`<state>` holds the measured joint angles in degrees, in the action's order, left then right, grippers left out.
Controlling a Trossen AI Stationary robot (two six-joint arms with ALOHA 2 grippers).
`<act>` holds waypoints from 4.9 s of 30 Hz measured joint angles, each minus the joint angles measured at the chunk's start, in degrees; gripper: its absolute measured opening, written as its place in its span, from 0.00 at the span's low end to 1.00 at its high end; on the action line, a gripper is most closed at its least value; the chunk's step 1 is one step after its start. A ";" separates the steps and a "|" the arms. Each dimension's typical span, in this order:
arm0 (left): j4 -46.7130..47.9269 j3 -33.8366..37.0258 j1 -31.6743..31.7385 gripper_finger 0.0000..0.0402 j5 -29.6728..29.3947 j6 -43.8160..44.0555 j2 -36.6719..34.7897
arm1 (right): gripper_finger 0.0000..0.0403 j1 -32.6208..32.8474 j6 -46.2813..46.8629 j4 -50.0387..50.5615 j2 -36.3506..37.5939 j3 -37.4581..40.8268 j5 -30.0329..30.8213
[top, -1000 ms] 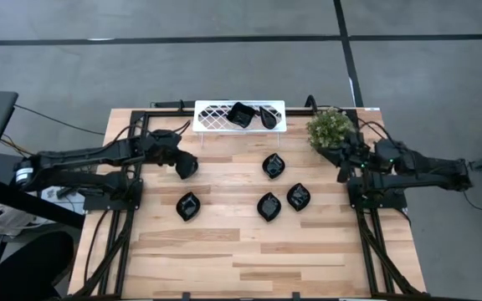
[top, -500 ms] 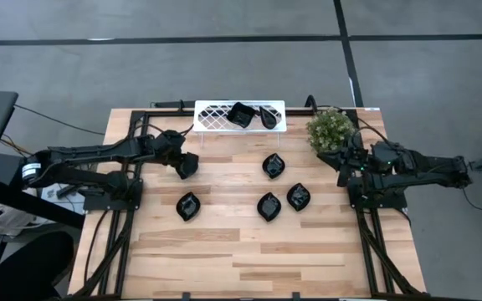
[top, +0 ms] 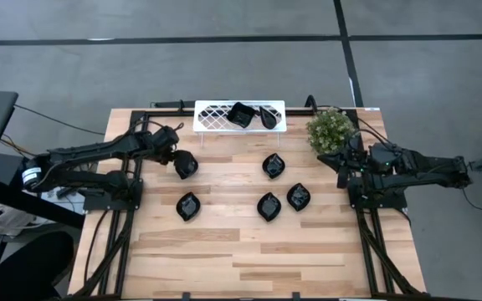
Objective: Pick & Place Mini shaped plates
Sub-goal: Put the leaf-shaped plate on the shelf
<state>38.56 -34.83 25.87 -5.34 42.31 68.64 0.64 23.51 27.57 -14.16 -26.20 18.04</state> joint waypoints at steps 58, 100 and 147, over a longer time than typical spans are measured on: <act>-6.93 7.20 1.09 0.52 -6.05 12.09 0.07 | 0.00 0.02 -0.04 -3.19 0.01 0.00 2.98; -19.62 12.39 1.98 0.52 -0.64 16.69 7.87 | 0.00 0.04 0.04 -3.23 0.01 0.00 2.85; -18.44 12.48 1.88 0.02 -0.70 16.44 -4.87 | 0.00 0.04 -0.04 -3.21 0.00 0.00 2.99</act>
<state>20.12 -22.35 27.75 -6.05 58.75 63.77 0.69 23.46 24.36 -14.16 -26.20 21.04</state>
